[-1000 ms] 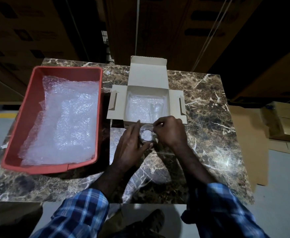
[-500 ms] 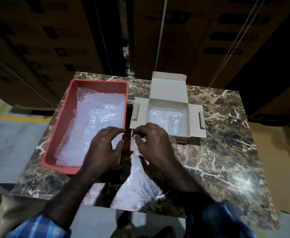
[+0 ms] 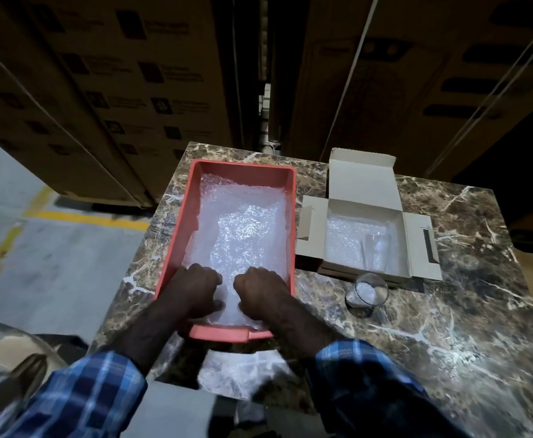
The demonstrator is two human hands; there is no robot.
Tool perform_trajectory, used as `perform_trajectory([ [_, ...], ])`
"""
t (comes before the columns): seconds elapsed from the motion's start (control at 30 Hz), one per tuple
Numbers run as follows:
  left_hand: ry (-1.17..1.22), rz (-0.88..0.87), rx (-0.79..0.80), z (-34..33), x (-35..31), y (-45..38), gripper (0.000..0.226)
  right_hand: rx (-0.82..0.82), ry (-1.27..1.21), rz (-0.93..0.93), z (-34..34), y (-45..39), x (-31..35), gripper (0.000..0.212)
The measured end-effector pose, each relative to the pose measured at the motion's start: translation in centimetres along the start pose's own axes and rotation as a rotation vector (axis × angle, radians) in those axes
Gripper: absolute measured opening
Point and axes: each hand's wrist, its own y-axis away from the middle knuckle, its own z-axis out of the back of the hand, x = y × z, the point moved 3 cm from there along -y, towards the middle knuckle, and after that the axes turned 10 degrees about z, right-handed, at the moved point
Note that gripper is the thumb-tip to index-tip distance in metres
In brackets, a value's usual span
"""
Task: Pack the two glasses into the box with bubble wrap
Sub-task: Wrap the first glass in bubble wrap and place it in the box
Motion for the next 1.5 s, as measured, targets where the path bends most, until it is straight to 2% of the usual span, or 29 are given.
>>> perform_trajectory([
  [0.1,0.026,-0.026,0.013,0.0,0.3,-0.4,0.067,0.013,-0.045,-0.035,-0.2,-0.4,-0.2,0.025],
  [0.2,0.110,-0.039,-0.007,0.3,0.8,-0.4,0.077,-0.048,-0.161,-0.112,0.7,-0.6,-0.8,0.023],
  [0.37,0.262,-0.063,-0.127,1.9,1.4,-0.2,0.073,-0.427,-0.308,-0.198,3.7,-0.6,-2.2,0.017],
  [0.43,0.355,-0.073,-0.178,2.9,1.6,0.3,0.064,-0.578,-0.393,-0.239,4.7,-0.5,-3.1,0.016],
  [0.53,0.442,-0.114,-0.328,4.3,2.0,0.7,0.022,-0.719,-0.559,-0.210,5.8,0.1,-3.9,0.014],
  [0.57,0.514,-0.110,-0.364,4.9,2.3,0.9,0.015,-0.729,-0.608,-0.180,6.1,0.4,-4.1,0.015],
  [0.63,0.652,-0.078,-0.419,6.2,3.0,1.0,0.019,-0.666,-0.687,-0.110,6.6,1.1,-4.3,0.022],
  [0.73,0.776,-0.041,-0.453,8.5,3.8,1.3,0.022,-0.473,-0.629,-0.096,6.3,1.6,-3.9,0.068],
  [0.77,0.789,-0.051,-0.466,9.2,3.9,1.4,0.022,-0.452,-0.587,-0.103,6.0,1.6,-3.8,0.075],
  [0.8,0.792,-0.067,-0.476,10.0,3.9,1.6,0.022,-0.478,-0.548,-0.113,5.9,1.6,-3.7,0.074],
  [0.87,0.797,-0.096,-0.506,11.5,3.8,2.1,0.024,-0.608,-0.509,-0.139,6.4,1.7,-4.3,0.056],
  [0.93,0.800,-0.095,-0.567,13.1,3.8,2.9,0.025,-0.728,-0.549,-0.176,7.9,2.6,-5.5,0.036],
  [1.0,0.822,-0.087,-0.633,14.7,3.7,3.5,0.024,-0.795,-0.620,-0.188,10.1,3.9,-6.9,0.029],
  [1.2,0.855,-0.179,-0.810,19.5,-0.1,4.9,0.021,-0.891,-0.571,-0.141,15.8,9.8,-11.3,0.040],
  [1.33,0.916,-0.254,-0.874,22.2,-5.6,6.0,0.026,-0.991,-0.451,-0.168,17.5,14.6,-14.9,0.039],
  [1.5,0.988,-0.356,-0.993,24.1,-13.9,8.1,0.029,-1.203,-0.285,-0.233,18.4,23.5,-18.4,0.044],
])
